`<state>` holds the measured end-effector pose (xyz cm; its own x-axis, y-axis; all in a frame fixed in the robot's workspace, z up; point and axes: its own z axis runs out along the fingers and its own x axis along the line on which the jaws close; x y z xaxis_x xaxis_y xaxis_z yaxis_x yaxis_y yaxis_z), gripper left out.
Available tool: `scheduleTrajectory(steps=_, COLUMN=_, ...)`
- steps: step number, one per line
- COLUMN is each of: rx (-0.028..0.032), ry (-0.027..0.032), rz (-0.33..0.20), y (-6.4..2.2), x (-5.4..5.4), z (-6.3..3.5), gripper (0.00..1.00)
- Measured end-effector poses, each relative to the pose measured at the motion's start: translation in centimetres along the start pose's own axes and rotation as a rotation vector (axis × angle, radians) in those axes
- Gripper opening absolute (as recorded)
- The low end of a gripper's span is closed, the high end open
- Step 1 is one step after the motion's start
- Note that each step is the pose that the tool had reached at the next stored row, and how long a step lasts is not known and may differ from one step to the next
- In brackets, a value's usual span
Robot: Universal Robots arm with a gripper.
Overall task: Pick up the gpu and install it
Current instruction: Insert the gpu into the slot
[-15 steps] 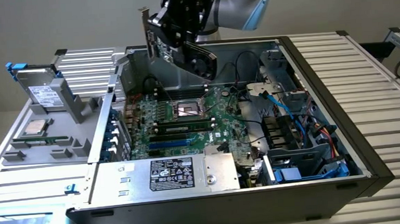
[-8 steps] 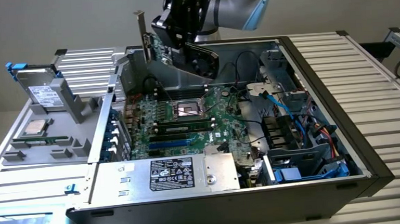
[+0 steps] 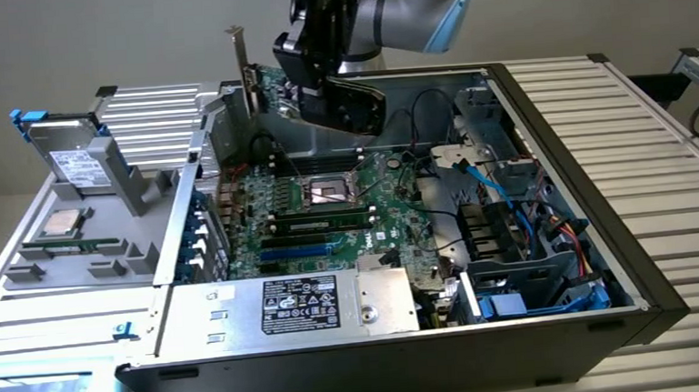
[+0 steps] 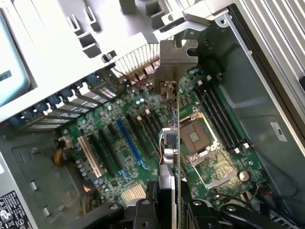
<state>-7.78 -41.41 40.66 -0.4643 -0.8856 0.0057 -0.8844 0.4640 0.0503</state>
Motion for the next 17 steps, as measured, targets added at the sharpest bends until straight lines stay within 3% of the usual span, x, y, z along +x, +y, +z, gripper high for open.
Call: scheduleTrajectory(steps=17, rx=0.0022, ry=0.0167, rz=-0.309, y=-0.03, x=-0.01, z=0.56, gripper=0.29)
